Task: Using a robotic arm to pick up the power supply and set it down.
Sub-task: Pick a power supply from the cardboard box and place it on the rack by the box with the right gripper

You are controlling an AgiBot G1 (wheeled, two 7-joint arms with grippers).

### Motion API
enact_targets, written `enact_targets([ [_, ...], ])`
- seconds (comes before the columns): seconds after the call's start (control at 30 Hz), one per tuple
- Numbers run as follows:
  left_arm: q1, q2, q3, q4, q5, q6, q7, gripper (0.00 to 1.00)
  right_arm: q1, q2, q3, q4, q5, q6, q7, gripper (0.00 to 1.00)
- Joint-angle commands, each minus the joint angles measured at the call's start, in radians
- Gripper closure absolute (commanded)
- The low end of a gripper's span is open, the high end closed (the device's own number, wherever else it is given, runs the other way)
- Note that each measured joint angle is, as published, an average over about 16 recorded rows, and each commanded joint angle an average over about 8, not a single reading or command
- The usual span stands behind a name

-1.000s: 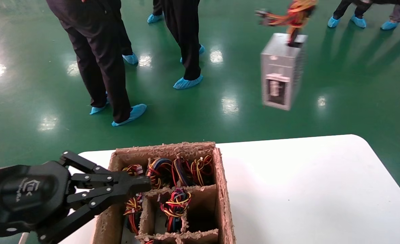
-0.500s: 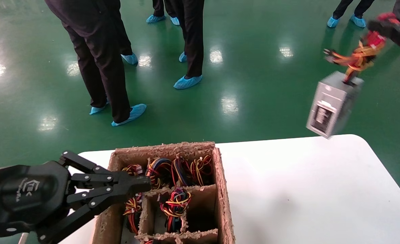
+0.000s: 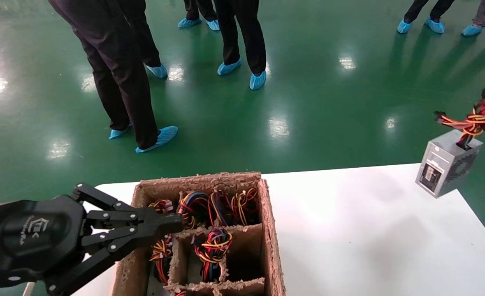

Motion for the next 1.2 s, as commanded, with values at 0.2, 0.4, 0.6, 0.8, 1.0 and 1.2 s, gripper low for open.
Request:
enact_targets([
  [0.2, 0.000, 0.000, 0.000, 0.000, 0.000, 0.000, 0.000, 1.00, -0.011, -0.036, -0.001, -0.074, -0.007, 0.047, -0.030, 1.00],
  [0.4, 0.000, 0.000, 0.000, 0.000, 0.000, 0.000, 0.000, 1.00, 0.004, -0.095, -0.008, -0.132, -0.017, 0.090, -0.033, 1.00],
  [0.6, 0.000, 0.000, 0.000, 0.000, 0.000, 0.000, 0.000, 1.00, 0.010, -0.142, -0.007, -0.191, -0.016, 0.126, -0.043, 1.00],
  [0.8, 0.000, 0.000, 0.000, 0.000, 0.000, 0.000, 0.000, 1.00, 0.012, -0.180, 0.003, -0.250, -0.006, 0.173, -0.059, 1.00],
  [1.0, 0.000, 0.000, 0.000, 0.000, 0.000, 0.000, 0.000, 1.00, 0.004, -0.214, 0.020, -0.310, 0.015, 0.223, -0.076, 1.00],
  [1.2, 0.000, 0.000, 0.000, 0.000, 0.000, 0.000, 0.000, 1.00, -0.007, -0.230, 0.037, -0.358, 0.036, 0.254, -0.097, 1.00],
])
